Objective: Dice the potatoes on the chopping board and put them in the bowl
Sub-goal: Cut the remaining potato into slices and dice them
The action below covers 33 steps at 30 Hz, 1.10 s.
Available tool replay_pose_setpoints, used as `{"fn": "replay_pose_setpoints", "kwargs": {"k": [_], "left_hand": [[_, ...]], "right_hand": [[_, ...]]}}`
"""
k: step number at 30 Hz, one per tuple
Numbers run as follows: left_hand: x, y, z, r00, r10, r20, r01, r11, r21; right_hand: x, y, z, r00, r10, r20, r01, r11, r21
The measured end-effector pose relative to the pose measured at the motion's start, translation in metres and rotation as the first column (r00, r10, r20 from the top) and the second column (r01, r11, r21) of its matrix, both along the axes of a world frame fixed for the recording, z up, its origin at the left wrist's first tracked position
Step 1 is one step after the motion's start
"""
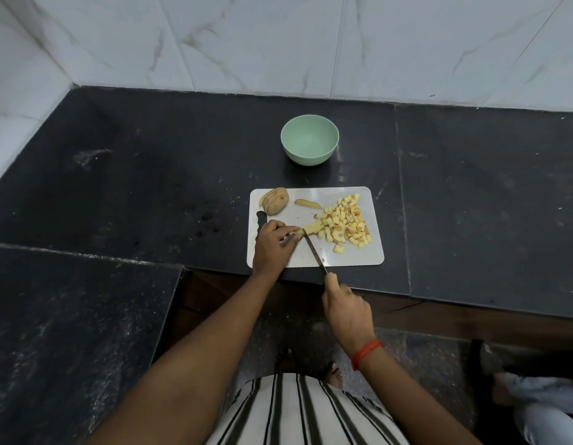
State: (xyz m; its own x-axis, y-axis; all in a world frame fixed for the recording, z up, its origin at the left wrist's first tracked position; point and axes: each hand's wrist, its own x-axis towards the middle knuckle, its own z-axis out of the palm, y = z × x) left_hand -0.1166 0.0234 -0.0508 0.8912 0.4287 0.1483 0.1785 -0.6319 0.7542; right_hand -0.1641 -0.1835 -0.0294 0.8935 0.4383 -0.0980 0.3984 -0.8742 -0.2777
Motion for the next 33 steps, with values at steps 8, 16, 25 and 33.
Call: {"fn": "replay_pose_setpoints", "kwargs": {"k": [8, 16, 25, 33], "left_hand": [[-0.002, 0.012, 0.005, 0.998, -0.06, -0.018, 0.058, 0.992, -0.114], [-0.001, 0.012, 0.006, 0.998, -0.061, -0.012, 0.059, 0.993, -0.101], [-0.001, 0.011, 0.005, 0.998, -0.054, 0.02, 0.055, 0.997, -0.049], [-0.001, 0.01, 0.004, 0.999, -0.038, 0.021, 0.039, 0.998, -0.044]], "right_hand": [[0.012, 0.016, 0.0, 0.995, -0.083, 0.053, 0.069, 0.969, 0.235], [0.038, 0.051, 0.006, 0.999, -0.039, 0.035, 0.034, 0.991, 0.126], [0.036, 0.056, 0.003, 0.993, -0.03, 0.111, 0.031, 0.999, -0.009], [0.04, 0.056, 0.003, 0.996, -0.016, 0.086, 0.017, 1.0, -0.011]]}}
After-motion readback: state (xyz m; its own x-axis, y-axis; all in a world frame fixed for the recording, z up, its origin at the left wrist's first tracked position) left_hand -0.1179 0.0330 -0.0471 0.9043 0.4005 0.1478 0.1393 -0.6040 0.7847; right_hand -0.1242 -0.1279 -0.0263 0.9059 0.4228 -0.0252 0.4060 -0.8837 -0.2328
